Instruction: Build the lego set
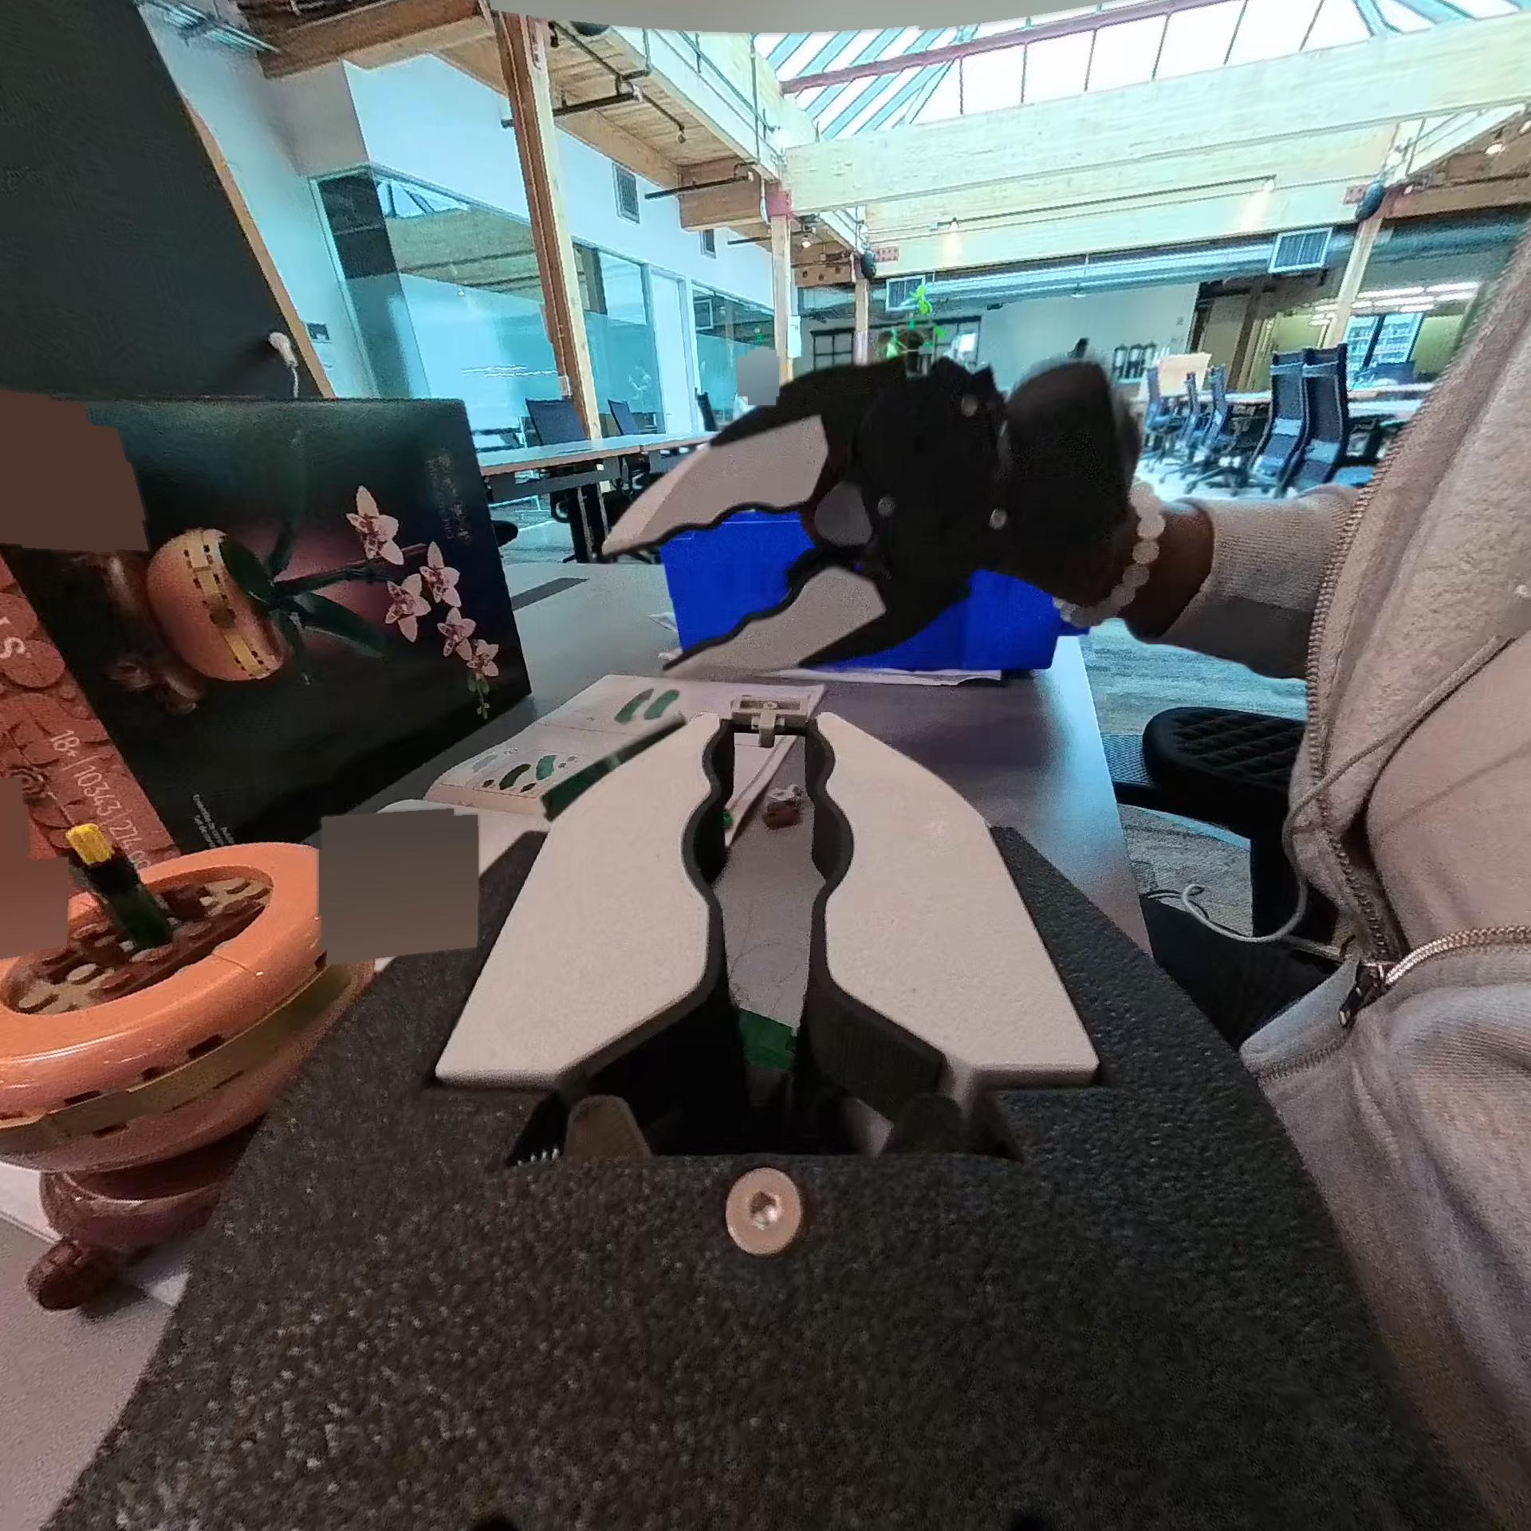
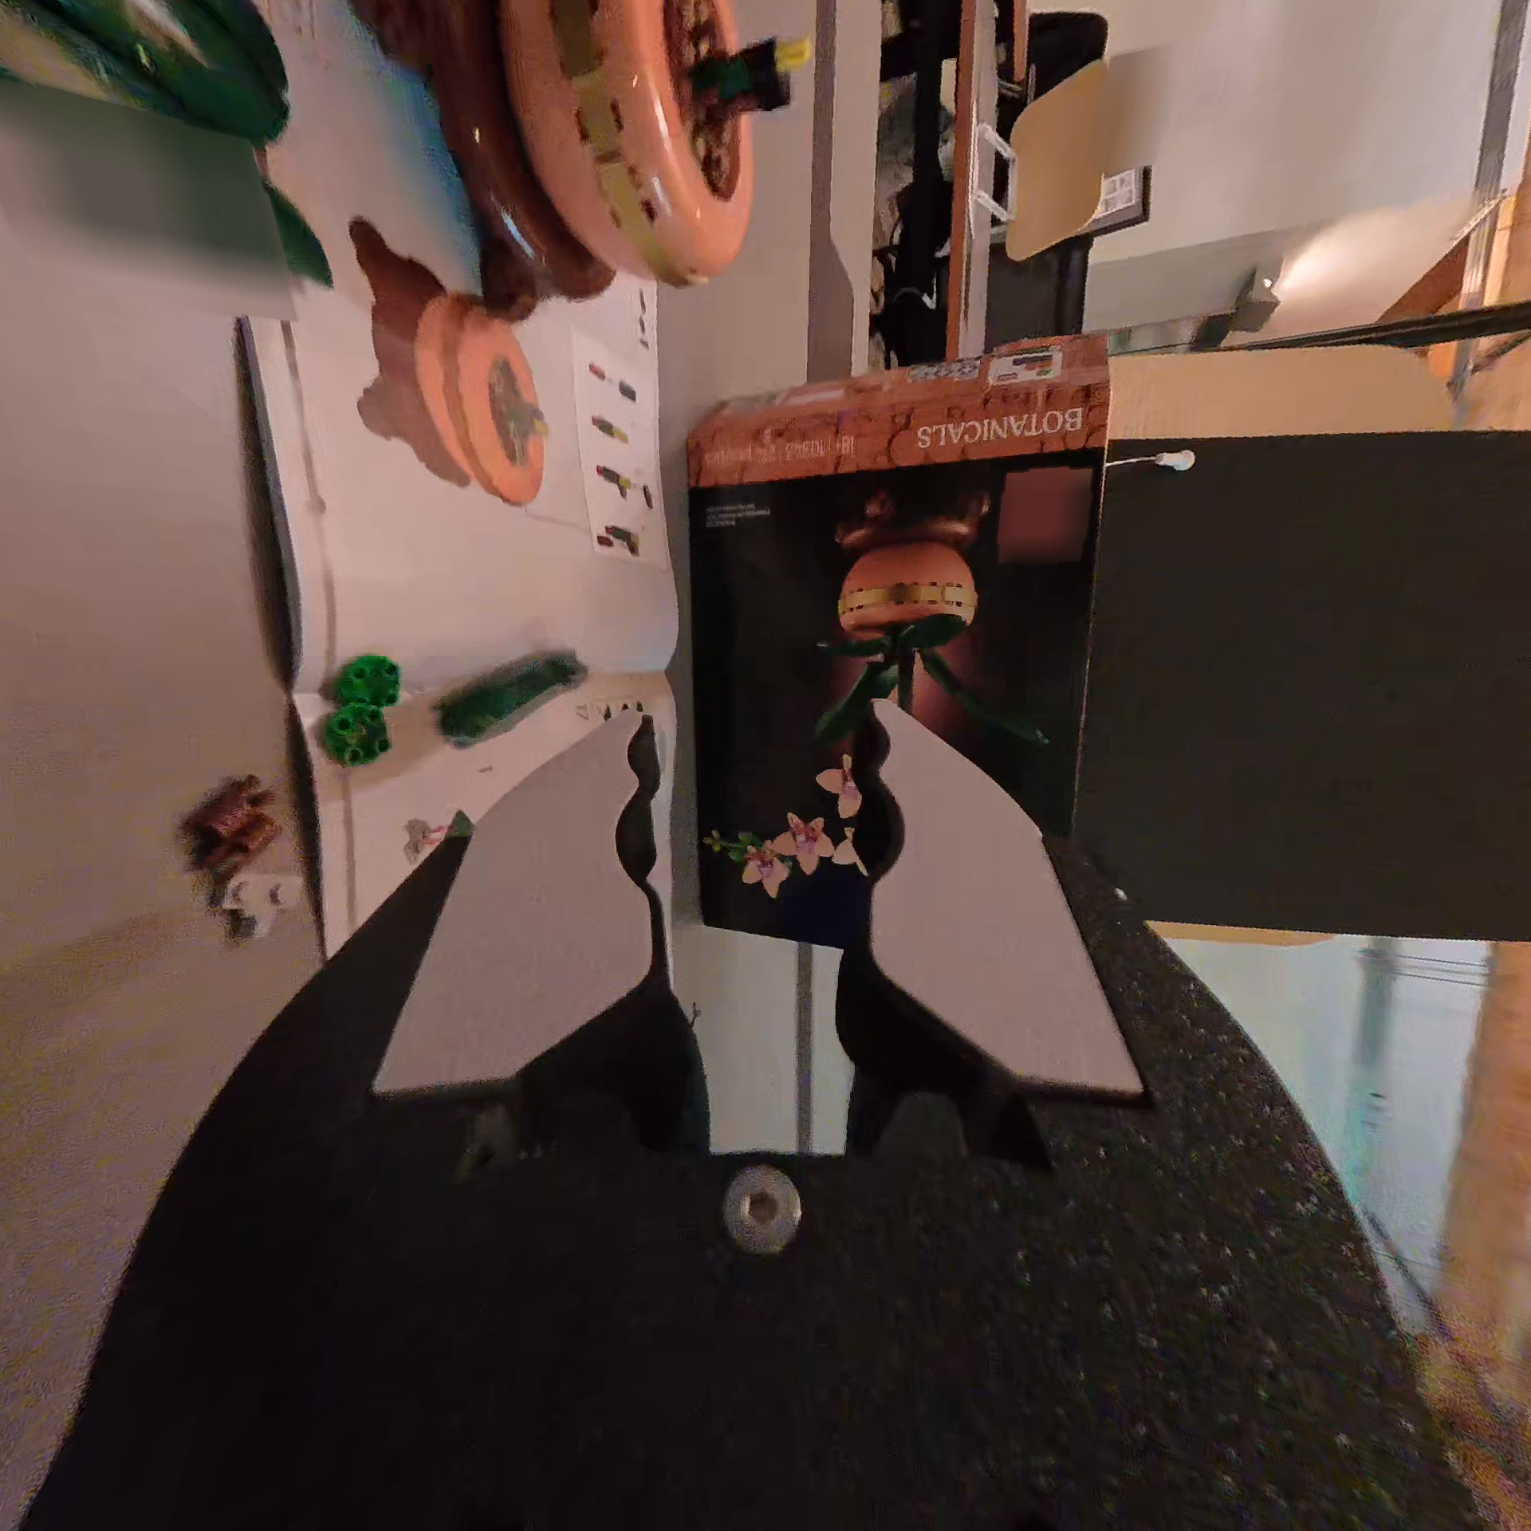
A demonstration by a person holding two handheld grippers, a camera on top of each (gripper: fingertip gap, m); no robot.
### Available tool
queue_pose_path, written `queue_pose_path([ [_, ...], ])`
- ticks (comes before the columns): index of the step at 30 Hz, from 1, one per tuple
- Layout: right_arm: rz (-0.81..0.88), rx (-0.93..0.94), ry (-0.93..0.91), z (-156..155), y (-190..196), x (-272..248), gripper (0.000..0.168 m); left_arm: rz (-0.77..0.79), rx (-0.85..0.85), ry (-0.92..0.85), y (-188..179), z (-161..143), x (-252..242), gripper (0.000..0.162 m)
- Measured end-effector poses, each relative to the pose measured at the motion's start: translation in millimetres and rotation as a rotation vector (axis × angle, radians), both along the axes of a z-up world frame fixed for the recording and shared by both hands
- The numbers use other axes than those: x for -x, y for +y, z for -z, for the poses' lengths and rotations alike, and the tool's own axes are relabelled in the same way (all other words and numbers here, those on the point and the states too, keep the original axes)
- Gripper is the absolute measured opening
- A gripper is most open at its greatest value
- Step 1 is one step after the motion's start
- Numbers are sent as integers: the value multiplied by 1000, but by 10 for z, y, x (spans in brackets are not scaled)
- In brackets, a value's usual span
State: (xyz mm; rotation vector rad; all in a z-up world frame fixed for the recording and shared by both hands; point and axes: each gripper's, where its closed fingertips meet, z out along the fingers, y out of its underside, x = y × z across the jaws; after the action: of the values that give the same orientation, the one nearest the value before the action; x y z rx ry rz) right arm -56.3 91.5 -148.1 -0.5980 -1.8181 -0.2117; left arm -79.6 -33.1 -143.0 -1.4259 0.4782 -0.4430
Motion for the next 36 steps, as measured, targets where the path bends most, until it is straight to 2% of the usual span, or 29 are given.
queue_pose_path([
  [3, -43, 276, 31, -7, -57, -32, 30, 2, 0, 5, 5, 6, -7, 15],
  [5, 69, 536, -3, 192, 82, -91, 14, 1, -4, 11, 2, -2, -14, 15],
  [7, 157, 858, -84, 470, 33, -148, 13, -3, -3, 16, 0, -1, -13, 15],
  [8, 194, 950, -88, 551, 11, -160, 13, -6, -2, 21, -1, 2, -10, 15],
  [9, 236, 980, -73, 611, 25, -167, 13, -9, -1, 24, 3, 8, -5, 15],
  [11, 391, 922, 5, 692, 183, -205, 13, -10, 2, 23, 10, 18, -2, 15],
  [14, 543, 926, -34, 882, 204, -316, 27, -5, 11, 26, 22, 46, -9, 15],
  [16, 566, 951, -25, 945, 179, -320, 27, -7, 12, 35, 24, 54, -13, 15],
  [20, 614, 875, -42, 1027, 286, -329, 21, -11, 1, 28, 20, 36, 8, 15],
  [24, 602, 866, -72, 1031, 329, -331, 14, -106, -43, 42, -17, -103, 260, 15],
  [26, 561, 984, -57, 1002, 282, -287, 14, -144, -59, 9, -64, -192, 406, 15],
  [28, 510, 1208, -29, 945, 197, -230, 14, -164, -64, -19, -102, -234, 506, 15],
  [30, 559, 1362, 24, 893, 300, -262, 15, -188, -53, -13, -107, -220, 561, 15],
  [33, 668, 1381, 148, 801, 577, -412, 15, -179, -53, -1, -105, -213, 524, 15],
  [36, 695, 1322, 176, 736, 616, -517, 28, -155, -44, 12, -84, -175, 455, 15],
])
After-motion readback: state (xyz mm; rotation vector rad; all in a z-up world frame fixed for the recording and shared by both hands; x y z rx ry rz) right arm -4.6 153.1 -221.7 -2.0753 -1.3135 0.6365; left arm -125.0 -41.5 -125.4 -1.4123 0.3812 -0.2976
